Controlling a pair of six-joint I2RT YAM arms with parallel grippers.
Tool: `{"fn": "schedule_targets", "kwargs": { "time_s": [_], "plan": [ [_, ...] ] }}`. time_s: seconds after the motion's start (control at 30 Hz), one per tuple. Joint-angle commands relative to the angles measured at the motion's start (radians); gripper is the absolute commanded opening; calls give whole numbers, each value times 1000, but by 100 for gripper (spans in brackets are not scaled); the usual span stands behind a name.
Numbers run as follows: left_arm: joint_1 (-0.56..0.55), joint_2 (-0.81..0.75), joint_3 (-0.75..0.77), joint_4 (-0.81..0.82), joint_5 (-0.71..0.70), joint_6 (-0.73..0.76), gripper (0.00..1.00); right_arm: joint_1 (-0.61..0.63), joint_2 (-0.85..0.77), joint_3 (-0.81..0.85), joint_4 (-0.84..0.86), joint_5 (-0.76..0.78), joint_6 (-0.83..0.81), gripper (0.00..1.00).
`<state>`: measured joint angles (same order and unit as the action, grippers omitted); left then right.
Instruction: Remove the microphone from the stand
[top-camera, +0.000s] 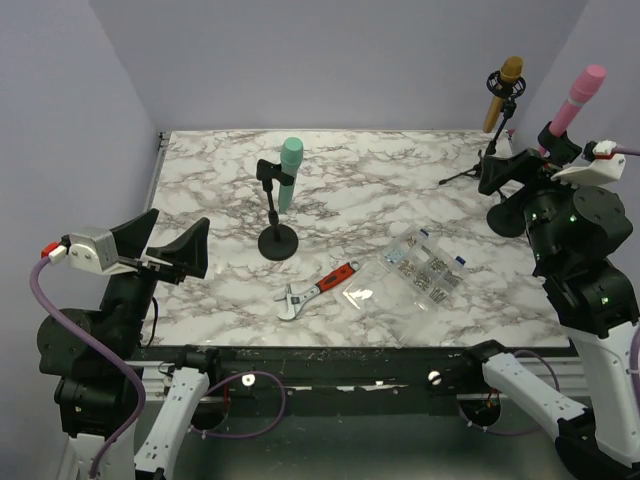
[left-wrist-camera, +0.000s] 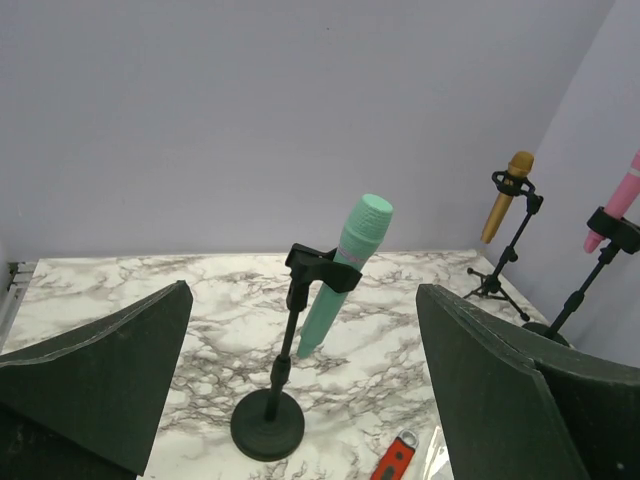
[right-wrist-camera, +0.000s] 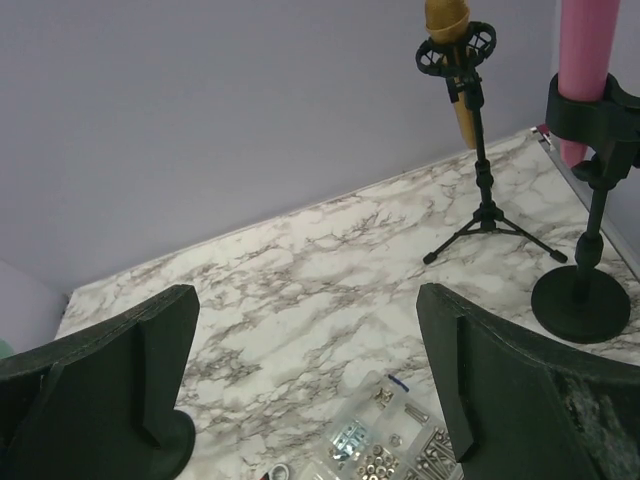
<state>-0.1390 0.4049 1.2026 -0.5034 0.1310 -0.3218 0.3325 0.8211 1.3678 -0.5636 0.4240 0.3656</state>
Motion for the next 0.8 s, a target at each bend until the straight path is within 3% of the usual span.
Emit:
{"fn": "schedule_targets", "kwargs": {
  "time_s": [0.0,0.2,0.43,0.77],
  "plan": [
    [-2,2,-4,11,8,-4,99,-4,6,1,5,-14,-8,100],
    [-2,9,-24,22,18,-12,99,-4,84,33,-43,-32,-5,100],
    [-2,73,-55,23,110,-28,99,-4,76,-84,53,-238,-1,100],
    [-2,156,-153,96,202,-71,98,12,289,-168,172,-759,221,100]
  ]
}}
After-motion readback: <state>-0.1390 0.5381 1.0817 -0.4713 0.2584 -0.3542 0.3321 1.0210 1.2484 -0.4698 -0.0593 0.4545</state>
